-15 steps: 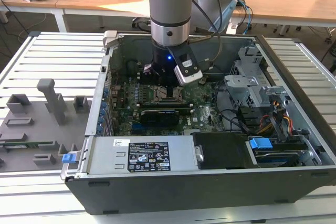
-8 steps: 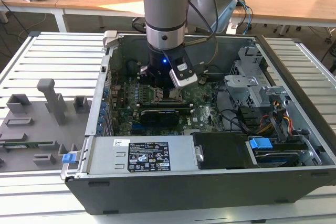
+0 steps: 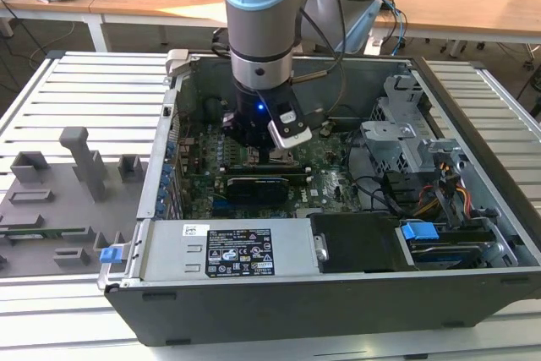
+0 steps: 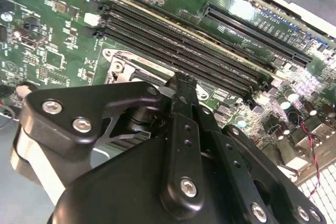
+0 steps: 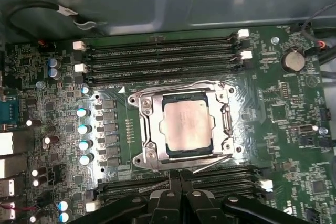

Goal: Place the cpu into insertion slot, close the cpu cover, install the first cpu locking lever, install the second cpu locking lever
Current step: 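Install the second cpu locking lever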

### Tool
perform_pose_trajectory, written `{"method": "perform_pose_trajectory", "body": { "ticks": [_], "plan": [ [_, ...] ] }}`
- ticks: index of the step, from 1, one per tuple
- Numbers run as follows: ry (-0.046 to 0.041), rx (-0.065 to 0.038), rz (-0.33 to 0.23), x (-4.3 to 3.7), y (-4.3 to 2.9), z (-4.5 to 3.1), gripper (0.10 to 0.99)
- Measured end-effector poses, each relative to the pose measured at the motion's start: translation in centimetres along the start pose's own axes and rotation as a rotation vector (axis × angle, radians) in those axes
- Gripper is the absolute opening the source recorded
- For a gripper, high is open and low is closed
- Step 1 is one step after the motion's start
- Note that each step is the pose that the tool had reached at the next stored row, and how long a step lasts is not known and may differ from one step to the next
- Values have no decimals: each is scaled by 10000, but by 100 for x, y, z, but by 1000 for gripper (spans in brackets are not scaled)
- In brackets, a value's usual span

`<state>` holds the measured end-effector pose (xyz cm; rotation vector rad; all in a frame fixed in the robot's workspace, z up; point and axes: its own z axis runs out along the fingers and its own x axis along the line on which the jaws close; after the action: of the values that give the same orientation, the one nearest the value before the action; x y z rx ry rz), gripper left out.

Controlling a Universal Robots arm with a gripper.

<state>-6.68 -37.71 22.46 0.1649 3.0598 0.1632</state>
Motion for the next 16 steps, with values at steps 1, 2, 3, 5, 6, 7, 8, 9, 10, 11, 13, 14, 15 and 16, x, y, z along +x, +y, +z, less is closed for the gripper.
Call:
{"method": "perform_pose_trajectory", "body": {
  "ticks": [1, 2, 3, 5, 6, 7, 8, 9, 10, 11, 13, 14, 15, 16],
  "plan": [
    [1, -5, 0, 13, -4, 16, 106],
    [2, -7, 2, 27, -7, 28, 106],
    [2, -16, 2, 52, -12, 48, 106],
    [7, -58, 5, 74, -22, 70, 106],
    [16, -147, 12, 89, -28, 80, 106],
    [24, -221, 16, 95, -34, 82, 106],
    [33, -301, 21, 99, -39, 84, 106],
    [34, -328, 24, 100, -41, 85, 106],
    [36, -331, 25, 106, -43, 85, 106],
    [39, -355, 24, 120, -53, 85, 106],
    [45, -417, 29, 143, -72, 87, 106],
    [51, -483, 33, 161, -86, 93, 106],
    [55, -509, 34, 170, -95, 98, 106],
    [57, -539, 33, 175, -103, 102, 106]
  ]
}}
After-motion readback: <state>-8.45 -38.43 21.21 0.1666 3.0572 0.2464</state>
